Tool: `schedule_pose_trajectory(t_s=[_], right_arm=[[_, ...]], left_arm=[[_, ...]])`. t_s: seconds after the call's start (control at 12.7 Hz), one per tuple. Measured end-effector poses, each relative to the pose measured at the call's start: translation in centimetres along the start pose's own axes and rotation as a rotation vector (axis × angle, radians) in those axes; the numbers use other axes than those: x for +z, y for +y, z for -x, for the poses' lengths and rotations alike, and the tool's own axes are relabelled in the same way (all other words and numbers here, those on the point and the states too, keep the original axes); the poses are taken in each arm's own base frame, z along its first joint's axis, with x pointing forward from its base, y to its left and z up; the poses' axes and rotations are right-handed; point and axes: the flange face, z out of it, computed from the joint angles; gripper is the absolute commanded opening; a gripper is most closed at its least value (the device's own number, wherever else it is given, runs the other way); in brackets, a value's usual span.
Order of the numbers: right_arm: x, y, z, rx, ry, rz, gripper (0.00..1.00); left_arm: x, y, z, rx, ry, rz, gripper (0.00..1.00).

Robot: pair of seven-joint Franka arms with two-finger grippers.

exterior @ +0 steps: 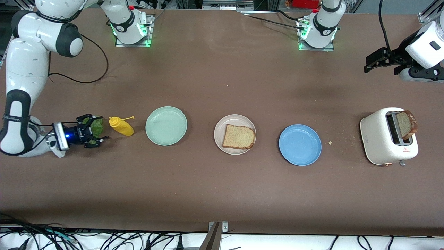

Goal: Make sandwich in beige plate with both arms
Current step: 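Open the right gripper and withdraw it from the mustard bottle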

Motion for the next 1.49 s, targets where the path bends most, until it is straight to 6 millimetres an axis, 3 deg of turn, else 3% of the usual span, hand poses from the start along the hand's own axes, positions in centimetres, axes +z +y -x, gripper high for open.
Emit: schedule_pose_trajectory(t_s=[0.31, 0.71, 0.86, 1.1, 1.49], right_arm=[[-2.9, -2.2, -4.9, 0.189, -0.054, 0.01, 1.0], [-5.7, -5.5, -14.6, 0.537, -0.231, 0.087, 1.0], [-6.6, -6.7, -17.4, 0.699, -0.313, 0.148, 1.0], [-8.3, -7.3, -19.5, 0.945, -0.475, 0.33, 1.0], [-8.2, -6.3, -22.4, 1.182, -0.695, 0.609, 1.0]], left_arm=[[0.0, 0.0, 0.0, 0.0, 0.0, 0.0, 1.0], [0.0, 0.0, 0.0, 0.0, 0.0, 0.0, 1.0], [0.0, 0.0, 0.0, 0.0, 0.0, 0.0, 1.0], [0.0, 0.0, 0.0, 0.0, 0.0, 0.0, 1.0], [0.0, 0.0, 0.0, -0.001, 0.0, 0.0, 1.0]])
